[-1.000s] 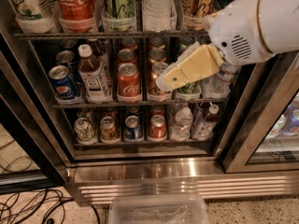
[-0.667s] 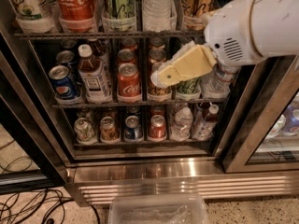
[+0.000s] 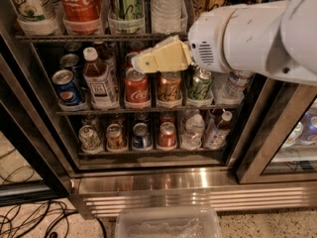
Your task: Pick water bottle from top shelf of fridge
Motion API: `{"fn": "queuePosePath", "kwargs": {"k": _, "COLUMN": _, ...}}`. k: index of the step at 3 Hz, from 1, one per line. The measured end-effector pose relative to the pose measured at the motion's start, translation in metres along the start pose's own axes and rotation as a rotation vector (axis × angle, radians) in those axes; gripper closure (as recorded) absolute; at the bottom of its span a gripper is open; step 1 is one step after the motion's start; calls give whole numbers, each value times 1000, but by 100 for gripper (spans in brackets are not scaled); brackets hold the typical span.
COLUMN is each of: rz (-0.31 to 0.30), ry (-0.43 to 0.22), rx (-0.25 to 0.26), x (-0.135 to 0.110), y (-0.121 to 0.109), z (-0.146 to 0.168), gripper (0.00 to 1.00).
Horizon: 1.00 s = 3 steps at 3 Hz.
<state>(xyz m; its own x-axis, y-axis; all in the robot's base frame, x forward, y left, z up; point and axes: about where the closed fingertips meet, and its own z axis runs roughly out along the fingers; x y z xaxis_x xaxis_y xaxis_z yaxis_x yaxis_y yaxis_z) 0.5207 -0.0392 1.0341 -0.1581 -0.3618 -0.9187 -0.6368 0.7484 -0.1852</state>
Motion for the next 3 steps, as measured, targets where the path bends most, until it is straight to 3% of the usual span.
{"fn": "queuePosePath", "kwargs": {"k": 2, "rz": 138, "ry": -218, "rx": 177, "x": -49, "y": -8, "z": 1, "gripper": 0}}
{"fn": "queuePosePath", "kwargs": {"k": 3, "rz": 156, "ry": -290, "rx": 273, "x": -59, "y": -13, "z": -8, "gripper": 0}}
